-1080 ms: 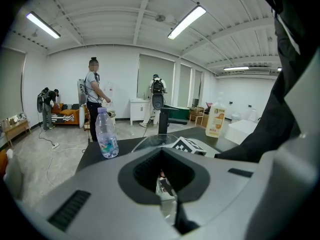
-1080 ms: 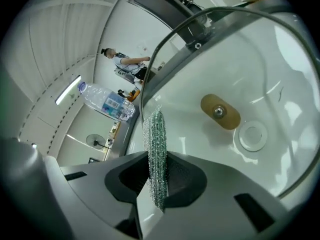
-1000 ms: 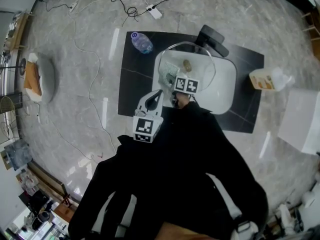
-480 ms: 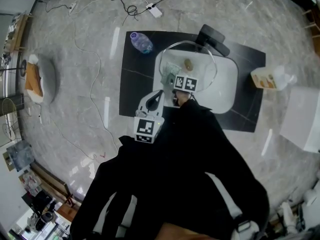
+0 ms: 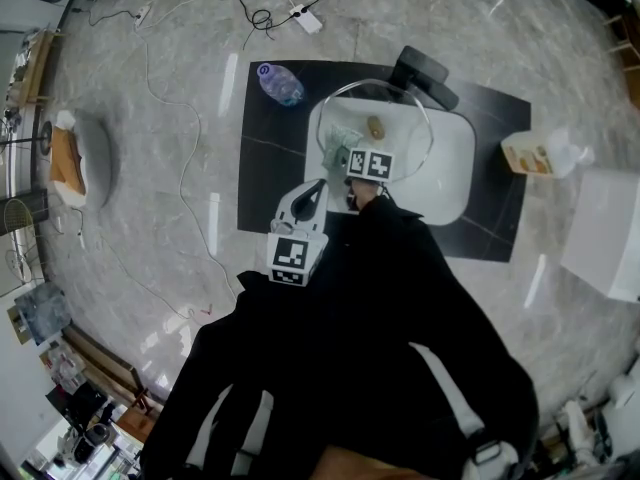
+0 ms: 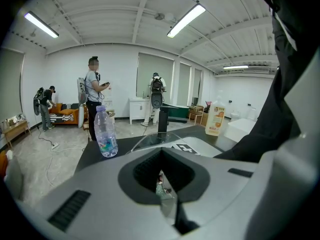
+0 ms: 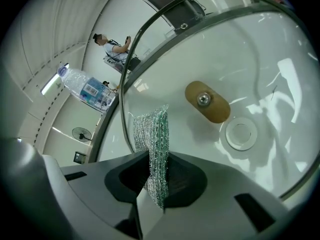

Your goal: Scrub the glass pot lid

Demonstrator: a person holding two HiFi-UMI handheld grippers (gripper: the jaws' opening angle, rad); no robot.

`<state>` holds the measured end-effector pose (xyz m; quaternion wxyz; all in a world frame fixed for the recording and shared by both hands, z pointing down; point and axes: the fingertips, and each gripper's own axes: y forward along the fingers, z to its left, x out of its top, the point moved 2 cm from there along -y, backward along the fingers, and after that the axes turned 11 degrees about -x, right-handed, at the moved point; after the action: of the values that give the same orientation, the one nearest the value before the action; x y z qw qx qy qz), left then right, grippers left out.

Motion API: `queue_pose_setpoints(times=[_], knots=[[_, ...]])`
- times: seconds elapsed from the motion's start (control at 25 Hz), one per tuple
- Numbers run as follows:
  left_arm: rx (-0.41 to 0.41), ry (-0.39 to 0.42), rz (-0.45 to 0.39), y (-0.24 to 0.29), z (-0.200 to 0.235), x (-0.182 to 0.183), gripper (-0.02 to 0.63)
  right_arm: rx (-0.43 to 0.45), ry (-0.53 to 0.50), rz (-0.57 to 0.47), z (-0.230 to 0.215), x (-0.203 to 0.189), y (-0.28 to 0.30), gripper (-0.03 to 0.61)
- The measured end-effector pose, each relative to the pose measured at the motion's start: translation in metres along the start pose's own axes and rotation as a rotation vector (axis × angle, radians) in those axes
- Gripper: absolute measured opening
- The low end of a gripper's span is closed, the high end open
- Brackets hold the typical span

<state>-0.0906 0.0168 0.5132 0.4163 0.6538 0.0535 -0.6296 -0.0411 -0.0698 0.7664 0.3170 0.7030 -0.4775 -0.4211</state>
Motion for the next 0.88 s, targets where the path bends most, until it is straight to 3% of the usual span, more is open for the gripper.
queue_pose_setpoints(times=[0.88], knots=[[-0.023,0.028,0.005,0.002,-0.005,0.002,-0.005,-0.086,-0.032,0.021,-0.020,-0.010,-0.008,0.066]])
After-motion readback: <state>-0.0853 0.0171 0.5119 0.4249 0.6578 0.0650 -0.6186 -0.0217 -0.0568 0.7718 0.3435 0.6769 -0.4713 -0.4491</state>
